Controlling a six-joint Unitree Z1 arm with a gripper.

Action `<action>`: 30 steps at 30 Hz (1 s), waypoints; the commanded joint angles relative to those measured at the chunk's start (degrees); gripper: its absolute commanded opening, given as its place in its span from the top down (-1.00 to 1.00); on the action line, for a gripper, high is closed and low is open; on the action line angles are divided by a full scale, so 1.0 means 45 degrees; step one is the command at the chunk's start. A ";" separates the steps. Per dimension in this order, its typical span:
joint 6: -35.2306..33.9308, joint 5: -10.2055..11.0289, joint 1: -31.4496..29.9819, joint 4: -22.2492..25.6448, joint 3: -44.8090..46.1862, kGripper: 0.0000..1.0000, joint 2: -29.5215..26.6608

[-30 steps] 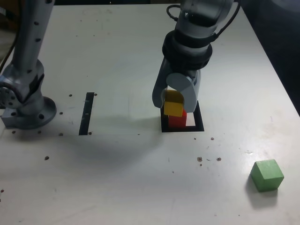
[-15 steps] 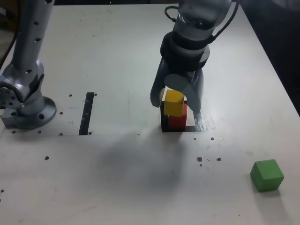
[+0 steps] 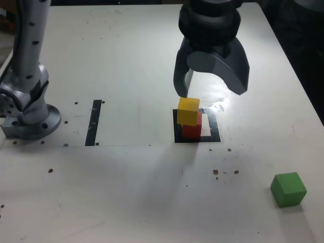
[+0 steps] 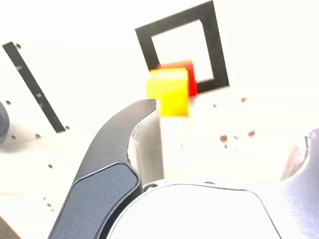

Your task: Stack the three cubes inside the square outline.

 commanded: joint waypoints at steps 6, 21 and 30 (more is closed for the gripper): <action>-0.0333 -0.0666 -0.0864 0.0751 -0.4570 -1.00 0.2220; -0.1899 -0.0639 -0.2048 0.0898 -0.8395 -1.00 0.5305; -0.2255 -0.0869 -0.2031 0.0900 -0.8248 -0.95 0.6256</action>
